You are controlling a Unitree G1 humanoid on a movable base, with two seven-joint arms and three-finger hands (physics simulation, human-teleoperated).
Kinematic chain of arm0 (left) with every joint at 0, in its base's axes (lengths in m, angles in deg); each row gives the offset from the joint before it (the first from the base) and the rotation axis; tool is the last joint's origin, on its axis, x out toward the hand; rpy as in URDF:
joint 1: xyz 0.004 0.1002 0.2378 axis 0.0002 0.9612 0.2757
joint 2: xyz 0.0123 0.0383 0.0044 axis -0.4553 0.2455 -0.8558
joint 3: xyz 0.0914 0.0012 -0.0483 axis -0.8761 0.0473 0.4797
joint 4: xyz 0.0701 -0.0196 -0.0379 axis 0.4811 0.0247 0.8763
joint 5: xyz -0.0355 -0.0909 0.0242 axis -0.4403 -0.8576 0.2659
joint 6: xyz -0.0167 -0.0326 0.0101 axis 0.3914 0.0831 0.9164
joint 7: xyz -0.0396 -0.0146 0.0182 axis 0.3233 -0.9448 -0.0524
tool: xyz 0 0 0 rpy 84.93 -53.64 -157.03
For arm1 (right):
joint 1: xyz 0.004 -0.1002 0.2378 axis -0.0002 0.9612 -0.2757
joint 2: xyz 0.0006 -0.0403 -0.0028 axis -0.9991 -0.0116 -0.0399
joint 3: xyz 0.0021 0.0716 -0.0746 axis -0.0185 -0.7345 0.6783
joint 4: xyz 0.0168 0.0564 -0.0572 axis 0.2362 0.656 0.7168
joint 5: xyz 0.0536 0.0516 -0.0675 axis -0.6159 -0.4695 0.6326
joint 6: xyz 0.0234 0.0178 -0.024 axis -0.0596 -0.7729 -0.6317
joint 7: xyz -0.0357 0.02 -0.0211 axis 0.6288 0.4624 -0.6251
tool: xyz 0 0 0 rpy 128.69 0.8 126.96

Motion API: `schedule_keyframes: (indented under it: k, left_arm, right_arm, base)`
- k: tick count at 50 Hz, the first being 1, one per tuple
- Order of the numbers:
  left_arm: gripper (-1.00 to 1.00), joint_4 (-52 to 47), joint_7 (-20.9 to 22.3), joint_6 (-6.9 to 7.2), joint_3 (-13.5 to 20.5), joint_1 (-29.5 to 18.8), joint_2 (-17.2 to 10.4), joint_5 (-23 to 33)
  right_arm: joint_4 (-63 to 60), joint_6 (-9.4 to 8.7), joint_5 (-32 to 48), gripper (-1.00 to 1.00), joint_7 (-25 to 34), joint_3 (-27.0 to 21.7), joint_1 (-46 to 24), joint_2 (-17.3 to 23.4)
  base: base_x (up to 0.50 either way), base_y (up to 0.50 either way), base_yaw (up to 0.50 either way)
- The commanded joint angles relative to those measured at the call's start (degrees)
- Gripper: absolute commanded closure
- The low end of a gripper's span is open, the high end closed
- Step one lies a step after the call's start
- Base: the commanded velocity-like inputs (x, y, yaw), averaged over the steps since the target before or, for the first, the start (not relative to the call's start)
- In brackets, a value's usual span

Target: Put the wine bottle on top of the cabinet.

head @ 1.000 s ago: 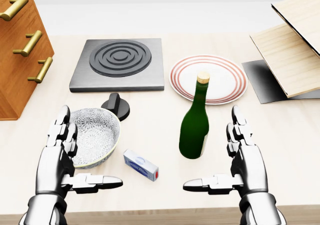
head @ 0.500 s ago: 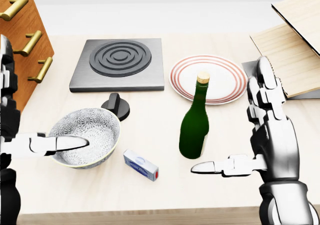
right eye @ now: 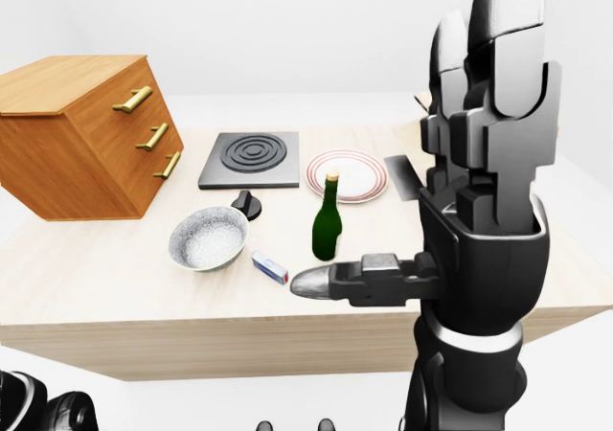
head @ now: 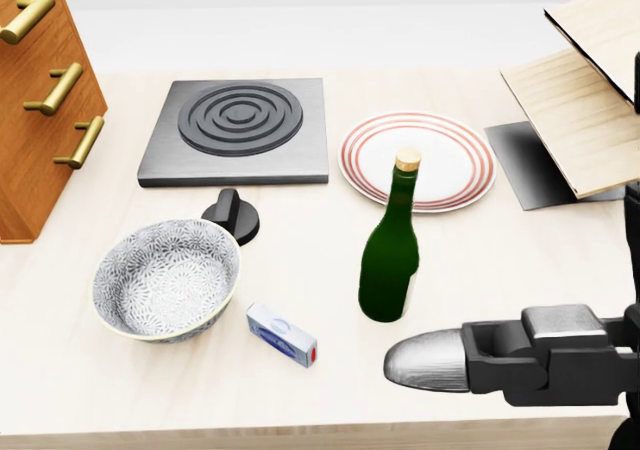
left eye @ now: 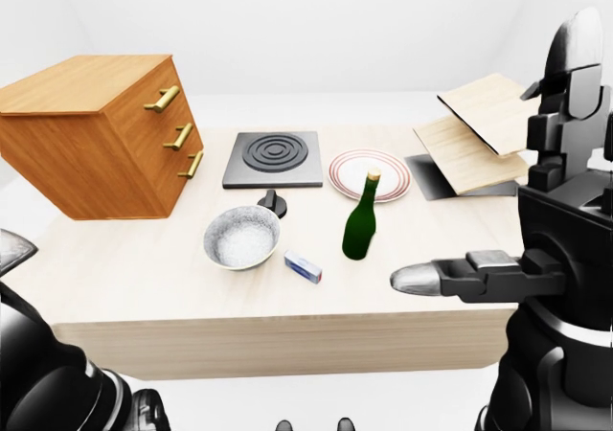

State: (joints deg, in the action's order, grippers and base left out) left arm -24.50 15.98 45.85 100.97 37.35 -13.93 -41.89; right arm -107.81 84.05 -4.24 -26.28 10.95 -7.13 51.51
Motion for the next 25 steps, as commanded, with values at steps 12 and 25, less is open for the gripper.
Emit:
schedule_keyframes:
  k: [12, 25]
  left_arm:
    - [-1.00, 0.2, -15.6, 0.00, 3.4, 2.8, -18.3, -28.4]
    - [-1.00, 1.5, -15.6, 0.00, 3.0, 2.1, -16.1, -24.8]
  right_arm:
    - [-3.9, 0.00, 19.7, -1.00, 16.7, 0.0, -2.8, -14.3]
    - [-3.9, 0.00, 16.5, -1.00, 13.3, 1.1, -1.5, -10.8]
  base:
    - [0.44, 0.00, 0.00]
    - [0.40, 0.00, 0.00]
